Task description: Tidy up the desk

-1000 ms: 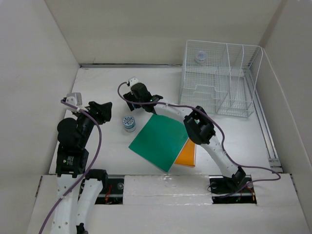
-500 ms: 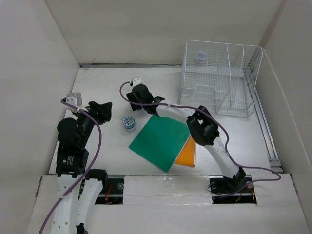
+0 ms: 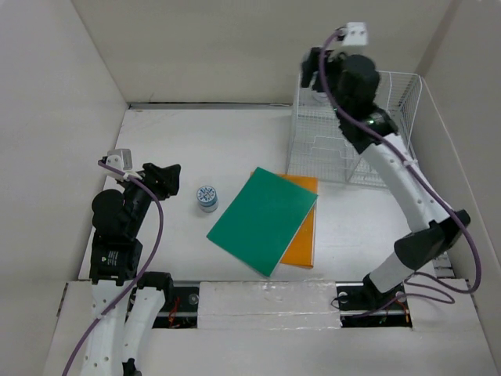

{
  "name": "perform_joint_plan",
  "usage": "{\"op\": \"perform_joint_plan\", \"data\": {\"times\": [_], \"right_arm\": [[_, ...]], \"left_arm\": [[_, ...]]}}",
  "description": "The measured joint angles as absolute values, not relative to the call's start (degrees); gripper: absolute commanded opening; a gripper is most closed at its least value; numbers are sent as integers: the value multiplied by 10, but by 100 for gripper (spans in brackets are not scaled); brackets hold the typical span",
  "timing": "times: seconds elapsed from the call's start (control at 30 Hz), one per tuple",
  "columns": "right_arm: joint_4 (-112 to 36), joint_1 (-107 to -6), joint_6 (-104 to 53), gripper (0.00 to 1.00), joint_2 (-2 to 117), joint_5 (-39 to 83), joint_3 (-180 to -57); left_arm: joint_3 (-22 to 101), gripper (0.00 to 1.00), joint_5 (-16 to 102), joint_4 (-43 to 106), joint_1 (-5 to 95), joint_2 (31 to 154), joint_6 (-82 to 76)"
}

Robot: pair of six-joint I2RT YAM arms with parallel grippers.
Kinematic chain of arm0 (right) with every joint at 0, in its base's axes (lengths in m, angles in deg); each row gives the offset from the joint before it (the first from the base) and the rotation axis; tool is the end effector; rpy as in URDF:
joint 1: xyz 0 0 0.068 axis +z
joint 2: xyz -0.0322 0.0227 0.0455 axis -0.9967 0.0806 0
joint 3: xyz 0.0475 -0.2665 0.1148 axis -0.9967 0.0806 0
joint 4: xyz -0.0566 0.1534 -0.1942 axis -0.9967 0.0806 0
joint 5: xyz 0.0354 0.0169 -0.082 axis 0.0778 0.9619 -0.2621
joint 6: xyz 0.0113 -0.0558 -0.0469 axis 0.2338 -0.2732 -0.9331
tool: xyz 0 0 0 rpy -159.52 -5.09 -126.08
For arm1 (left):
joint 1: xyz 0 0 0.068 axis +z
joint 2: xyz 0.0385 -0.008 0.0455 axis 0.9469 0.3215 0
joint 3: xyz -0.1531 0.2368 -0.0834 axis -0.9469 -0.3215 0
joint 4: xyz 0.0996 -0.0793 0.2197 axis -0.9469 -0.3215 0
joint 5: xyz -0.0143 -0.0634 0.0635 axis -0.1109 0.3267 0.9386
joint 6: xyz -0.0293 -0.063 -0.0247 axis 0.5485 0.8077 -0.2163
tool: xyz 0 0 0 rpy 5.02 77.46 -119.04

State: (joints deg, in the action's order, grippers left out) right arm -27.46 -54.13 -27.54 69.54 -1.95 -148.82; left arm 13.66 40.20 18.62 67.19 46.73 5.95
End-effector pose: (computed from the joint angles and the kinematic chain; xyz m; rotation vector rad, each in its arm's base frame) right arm 0.3405 0.1857 0.5121 -0.1229 1.5466 0.2756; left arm 0.1141 -0.0199 0.3945 -0.0603 1.4906 -0.4923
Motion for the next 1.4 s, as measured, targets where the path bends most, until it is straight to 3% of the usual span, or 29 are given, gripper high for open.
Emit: {"op": "perform_joint_plan", "data": {"times": [0.13, 0.43, 0.8, 0.87, 0.9, 1.0, 1.17, 1.23, 1.3, 1.33, 1.37, 1.4], "right_arm": [[-251, -649, -278, 56, 671, -49, -1501], [-166, -754, -275, 56, 759, -35, -1498], [-152, -781, -271, 59, 856, -1, -1519], [-157, -777, -271, 65, 866, 5, -1519], [-161, -776, -272, 77, 867, 5, -1519], [-164, -774, -267, 94, 867, 3, -1523], [-169, -769, -265, 99, 859, -7, -1526], [-174, -764, -263, 96, 838, -10, -1515], [-179, -754, -262, 75, 801, -11, -1494], [-186, -744, -260, 52, 772, -8, -1476], [-189, -733, -258, 52, 746, -7, -1463], [-214, -714, -255, 23, 713, -3, -1435]], "left_arm": [[137, 58, 400, 186, 672, 467, 60], [137, 58, 396, 186, 672, 467, 60], [137, 58, 395, 186, 672, 468, 60], [137, 58, 395, 186, 672, 468, 60], [137, 58, 394, 186, 672, 468, 60], [137, 58, 393, 186, 672, 469, 60], [137, 58, 392, 186, 672, 470, 59], [137, 58, 392, 186, 672, 472, 59], [137, 58, 392, 186, 672, 473, 59], [137, 58, 392, 186, 672, 473, 59], [137, 58, 392, 186, 672, 473, 59], [137, 57, 391, 186, 672, 473, 59]]}}
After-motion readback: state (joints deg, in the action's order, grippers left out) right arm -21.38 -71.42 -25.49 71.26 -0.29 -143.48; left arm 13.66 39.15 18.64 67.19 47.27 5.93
